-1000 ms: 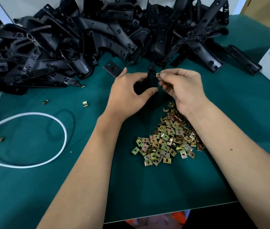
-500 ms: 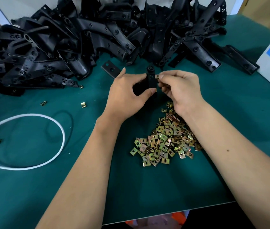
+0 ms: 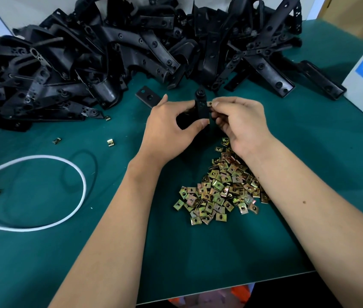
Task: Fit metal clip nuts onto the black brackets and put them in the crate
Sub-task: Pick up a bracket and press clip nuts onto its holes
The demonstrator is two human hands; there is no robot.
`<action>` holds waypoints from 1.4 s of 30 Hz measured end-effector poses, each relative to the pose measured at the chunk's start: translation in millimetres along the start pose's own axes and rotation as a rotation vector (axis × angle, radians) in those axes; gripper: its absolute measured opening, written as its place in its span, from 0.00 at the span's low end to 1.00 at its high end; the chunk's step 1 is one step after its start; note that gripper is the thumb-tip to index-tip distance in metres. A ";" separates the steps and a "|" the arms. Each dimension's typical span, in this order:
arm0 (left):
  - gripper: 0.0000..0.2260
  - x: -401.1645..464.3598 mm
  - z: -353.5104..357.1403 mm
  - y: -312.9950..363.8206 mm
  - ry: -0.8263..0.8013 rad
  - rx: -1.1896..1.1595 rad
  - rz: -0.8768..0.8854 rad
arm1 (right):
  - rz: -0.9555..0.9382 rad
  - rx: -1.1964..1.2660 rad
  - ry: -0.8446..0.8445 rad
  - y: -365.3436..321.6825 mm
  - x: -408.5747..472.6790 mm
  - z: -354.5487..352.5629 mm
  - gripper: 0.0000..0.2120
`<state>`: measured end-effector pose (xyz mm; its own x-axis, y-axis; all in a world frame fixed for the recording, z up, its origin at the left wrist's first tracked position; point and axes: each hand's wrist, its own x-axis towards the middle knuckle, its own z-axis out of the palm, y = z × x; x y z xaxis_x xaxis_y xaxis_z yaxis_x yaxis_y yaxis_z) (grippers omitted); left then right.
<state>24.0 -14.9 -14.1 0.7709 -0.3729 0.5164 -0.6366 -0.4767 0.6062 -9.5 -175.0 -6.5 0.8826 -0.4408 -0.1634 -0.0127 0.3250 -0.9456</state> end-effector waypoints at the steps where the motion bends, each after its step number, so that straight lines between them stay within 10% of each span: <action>1: 0.13 0.1 -0.1 -0.2 -0.003 0.004 0.002 | -0.001 0.003 -0.003 0.0 -0.4 0.3 0.05; 42: 0.17 3.6 -1.7 11.0 -0.040 0.217 0.086 | -0.185 -0.172 -0.117 -10.3 -2.9 -5.1 0.13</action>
<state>19.7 -20.2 -4.5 0.7173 -0.4486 0.5332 -0.6838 -0.6004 0.4147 -14.3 -181.3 2.2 0.9254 -0.3768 0.0402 0.0826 0.0972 -0.9918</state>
